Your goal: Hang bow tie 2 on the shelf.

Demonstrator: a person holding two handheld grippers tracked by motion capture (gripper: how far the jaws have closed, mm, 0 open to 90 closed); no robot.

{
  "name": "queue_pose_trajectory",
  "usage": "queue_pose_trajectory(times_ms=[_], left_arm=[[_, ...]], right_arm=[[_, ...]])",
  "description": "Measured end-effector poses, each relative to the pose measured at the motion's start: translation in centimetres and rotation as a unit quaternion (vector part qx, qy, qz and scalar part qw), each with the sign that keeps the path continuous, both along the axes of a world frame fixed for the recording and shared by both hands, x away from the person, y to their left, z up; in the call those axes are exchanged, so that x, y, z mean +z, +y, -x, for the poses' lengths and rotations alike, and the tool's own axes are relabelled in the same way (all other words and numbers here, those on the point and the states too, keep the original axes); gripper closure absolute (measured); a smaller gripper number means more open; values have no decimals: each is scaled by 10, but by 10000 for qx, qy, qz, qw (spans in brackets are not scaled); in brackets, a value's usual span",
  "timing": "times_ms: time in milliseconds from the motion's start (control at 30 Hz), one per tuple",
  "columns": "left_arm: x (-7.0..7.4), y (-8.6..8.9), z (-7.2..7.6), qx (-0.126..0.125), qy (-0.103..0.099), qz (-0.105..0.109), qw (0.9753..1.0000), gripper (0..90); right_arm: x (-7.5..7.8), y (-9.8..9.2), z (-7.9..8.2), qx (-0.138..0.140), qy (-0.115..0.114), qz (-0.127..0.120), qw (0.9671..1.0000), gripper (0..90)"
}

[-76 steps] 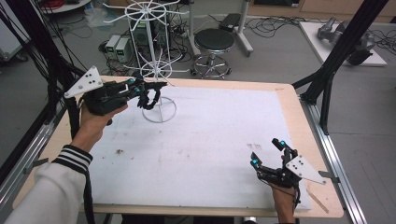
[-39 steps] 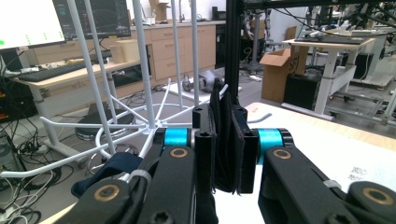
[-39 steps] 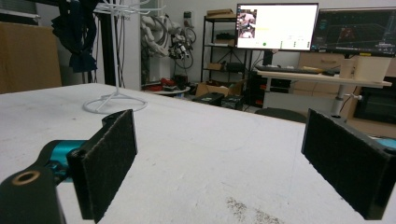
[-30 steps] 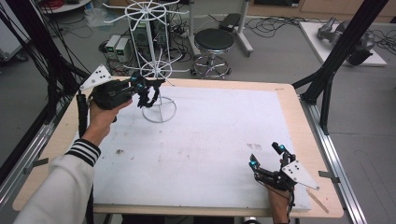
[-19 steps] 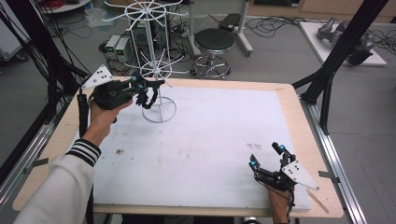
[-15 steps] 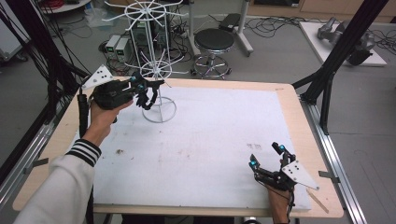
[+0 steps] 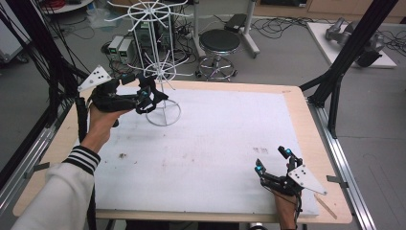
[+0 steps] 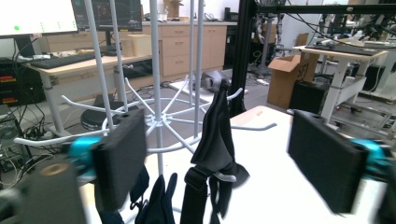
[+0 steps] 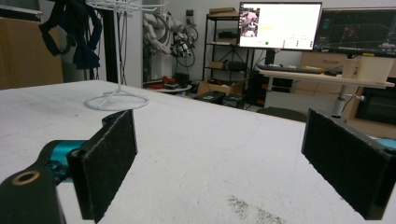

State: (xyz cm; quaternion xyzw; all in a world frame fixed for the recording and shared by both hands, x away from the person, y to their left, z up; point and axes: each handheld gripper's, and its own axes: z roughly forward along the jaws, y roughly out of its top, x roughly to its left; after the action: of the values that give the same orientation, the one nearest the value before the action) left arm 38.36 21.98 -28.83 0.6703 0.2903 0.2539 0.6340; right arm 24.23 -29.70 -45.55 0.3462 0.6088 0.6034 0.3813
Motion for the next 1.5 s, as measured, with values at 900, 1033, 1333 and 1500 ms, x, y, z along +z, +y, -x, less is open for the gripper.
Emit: queue_pose_trajectory(times_ms=[900, 1033, 1333, 1500], left_arm=[[-115, 54, 112, 951, -678, -182, 9930, 145], [-137, 54, 117, 1031, -707, -132, 9921, 147], [-166, 56, 116, 1100, -601, 1, 9921, 150], [-167, 57, 116, 1105, -621, 72, 9919, 149]], right_arm=[[0, 1, 1, -104, -9, 14, 9999, 97], [0, 1, 1, -124, 2, -6, 9999, 97], [0, 1, 1, -128, -38, 52, 9999, 97], [0, 1, 1, -121, -5, 27, 9999, 97]])
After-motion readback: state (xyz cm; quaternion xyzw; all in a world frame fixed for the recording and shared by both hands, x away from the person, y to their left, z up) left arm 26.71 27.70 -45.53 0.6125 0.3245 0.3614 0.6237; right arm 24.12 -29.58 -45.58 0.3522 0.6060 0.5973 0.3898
